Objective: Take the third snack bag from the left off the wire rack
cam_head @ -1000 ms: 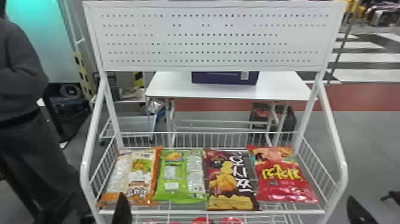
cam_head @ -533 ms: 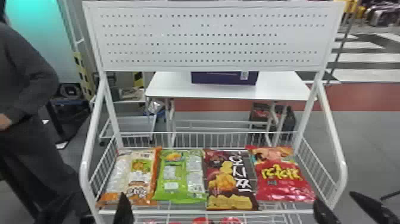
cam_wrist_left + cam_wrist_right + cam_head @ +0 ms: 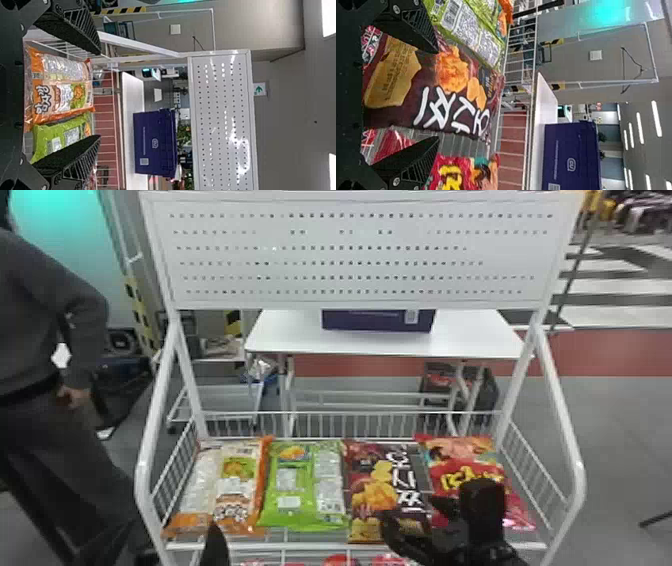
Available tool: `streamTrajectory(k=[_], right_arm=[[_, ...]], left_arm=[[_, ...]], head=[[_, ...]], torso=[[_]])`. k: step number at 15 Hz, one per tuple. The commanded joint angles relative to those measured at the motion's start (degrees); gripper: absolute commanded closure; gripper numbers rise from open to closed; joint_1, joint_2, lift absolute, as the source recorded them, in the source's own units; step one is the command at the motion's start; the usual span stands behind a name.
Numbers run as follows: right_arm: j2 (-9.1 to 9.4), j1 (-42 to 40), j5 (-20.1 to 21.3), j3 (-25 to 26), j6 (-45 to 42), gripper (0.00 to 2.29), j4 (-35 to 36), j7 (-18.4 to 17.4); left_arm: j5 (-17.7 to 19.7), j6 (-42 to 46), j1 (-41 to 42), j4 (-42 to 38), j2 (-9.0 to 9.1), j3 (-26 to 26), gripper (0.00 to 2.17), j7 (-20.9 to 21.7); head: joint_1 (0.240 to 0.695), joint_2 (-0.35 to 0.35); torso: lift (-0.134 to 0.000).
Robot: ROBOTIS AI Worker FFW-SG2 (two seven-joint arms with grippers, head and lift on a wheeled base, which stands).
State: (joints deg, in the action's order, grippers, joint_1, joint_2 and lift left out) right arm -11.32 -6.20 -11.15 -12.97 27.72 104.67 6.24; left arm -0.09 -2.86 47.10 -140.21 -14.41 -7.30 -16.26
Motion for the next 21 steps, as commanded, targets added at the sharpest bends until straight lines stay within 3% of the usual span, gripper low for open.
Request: streamTrajectory(k=[1, 3, 4, 5, 6, 12, 17, 21], right_arm=[[2.18, 4.27, 0.51, -1.97, -0.16, 0.13, -6.76, 0.00], [2.79, 6.47, 0.69, -2.93, -0.16, 0.28, -10.01, 0.18], [2.88, 6.99, 0.86, -3.46, 0.19, 0.81, -10.36, 0.44], [2.88, 7.08, 0.95, -3.64, 0.19, 1.82, -10.36, 0.27], [2.88, 7.08, 0.86, -3.55, 1.24, 2.22, -10.27, 0.18], [1.74, 4.01, -0.02, -3.11, 0.36, 2.25, -4.38, 1.41], [0.68, 1.02, -0.54, -1.70, 0.01, 2.25, 1.24, -0.79], [-1.87, -2.76, -3.53, 1.81, 0.19, 2.25, 9.59, -1.05]], left_arm=[[0.26, -0.27, -0.69, 0.55, -0.27, 0.27, 0.14, 0.00], [0.61, -0.27, -0.78, 0.90, -0.44, 0.70, 0.14, 0.00], [0.96, -0.27, -0.87, 0.90, -0.62, 0.88, 0.14, 0.00], [1.23, -0.27, -0.78, 0.90, -0.62, 1.32, 0.14, 0.00], [1.32, -0.27, -0.87, 0.90, -0.62, 1.41, 0.14, 0.00], [1.76, -0.62, -1.57, 1.17, -0.53, 1.41, 0.14, 0.09], [1.58, -0.62, -0.96, 0.37, -0.53, 1.41, 0.14, 0.09], [1.32, -0.44, -0.08, -0.94, -0.62, 1.41, 0.14, 0.00]], head=[[0.499, 0.000], [0.499, 0.000], [0.499, 0.000], [0.499, 0.000], [0.499, 0.000], [0.499, 0.000], [0.499, 0.000], [0.499, 0.000]], torso=[[0.000], [0.000], [0.000], [0.000], [0.000], [0.000], [0.000], [0.000]])
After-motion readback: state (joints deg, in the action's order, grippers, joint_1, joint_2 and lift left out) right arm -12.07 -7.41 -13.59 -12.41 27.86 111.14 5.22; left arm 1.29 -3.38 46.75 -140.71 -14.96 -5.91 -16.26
